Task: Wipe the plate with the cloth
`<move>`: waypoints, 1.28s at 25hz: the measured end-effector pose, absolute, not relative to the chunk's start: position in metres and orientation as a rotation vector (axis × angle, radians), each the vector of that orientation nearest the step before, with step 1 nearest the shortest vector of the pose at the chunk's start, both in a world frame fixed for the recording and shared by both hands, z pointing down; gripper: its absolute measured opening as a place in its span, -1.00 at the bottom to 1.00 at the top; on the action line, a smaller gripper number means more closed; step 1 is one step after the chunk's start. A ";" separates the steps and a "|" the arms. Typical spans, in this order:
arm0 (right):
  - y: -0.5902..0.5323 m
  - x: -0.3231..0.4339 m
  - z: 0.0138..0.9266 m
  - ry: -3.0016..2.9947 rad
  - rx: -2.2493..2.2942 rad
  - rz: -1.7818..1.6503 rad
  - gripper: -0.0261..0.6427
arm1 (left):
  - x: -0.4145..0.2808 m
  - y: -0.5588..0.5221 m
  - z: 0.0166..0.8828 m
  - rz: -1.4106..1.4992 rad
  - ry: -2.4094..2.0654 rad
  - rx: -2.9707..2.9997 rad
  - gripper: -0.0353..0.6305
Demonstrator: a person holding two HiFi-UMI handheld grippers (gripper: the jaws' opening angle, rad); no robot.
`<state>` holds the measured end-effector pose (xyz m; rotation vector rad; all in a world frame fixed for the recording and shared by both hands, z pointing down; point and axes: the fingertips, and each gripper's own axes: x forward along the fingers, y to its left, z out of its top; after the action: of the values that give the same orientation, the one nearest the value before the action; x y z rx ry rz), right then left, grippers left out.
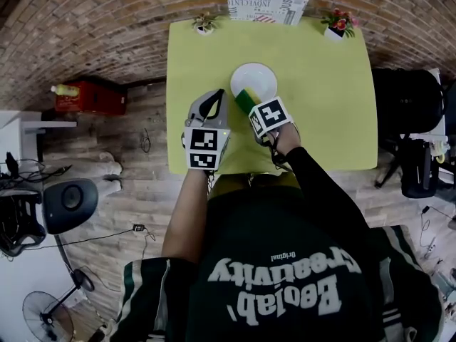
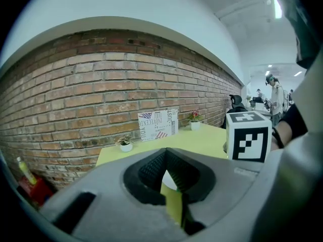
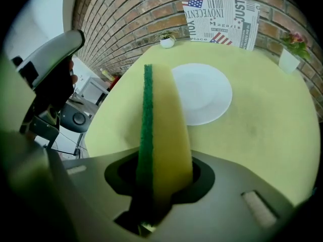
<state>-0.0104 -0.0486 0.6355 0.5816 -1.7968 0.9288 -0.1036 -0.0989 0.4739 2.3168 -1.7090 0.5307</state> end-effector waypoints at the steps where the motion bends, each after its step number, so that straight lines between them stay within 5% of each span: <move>1: -0.049 -0.008 0.636 -1.799 0.573 0.921 -0.51 | -0.104 -0.099 0.474 0.529 -1.723 2.307 -0.88; 32: -0.086 0.081 0.639 -1.746 0.688 0.946 -0.51 | -0.051 -0.136 0.482 0.505 -1.671 2.345 -0.88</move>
<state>0.0812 -0.0860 0.6387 0.6876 -1.7462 0.9461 -0.0509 -0.1364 0.4820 2.3450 -1.6707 0.5052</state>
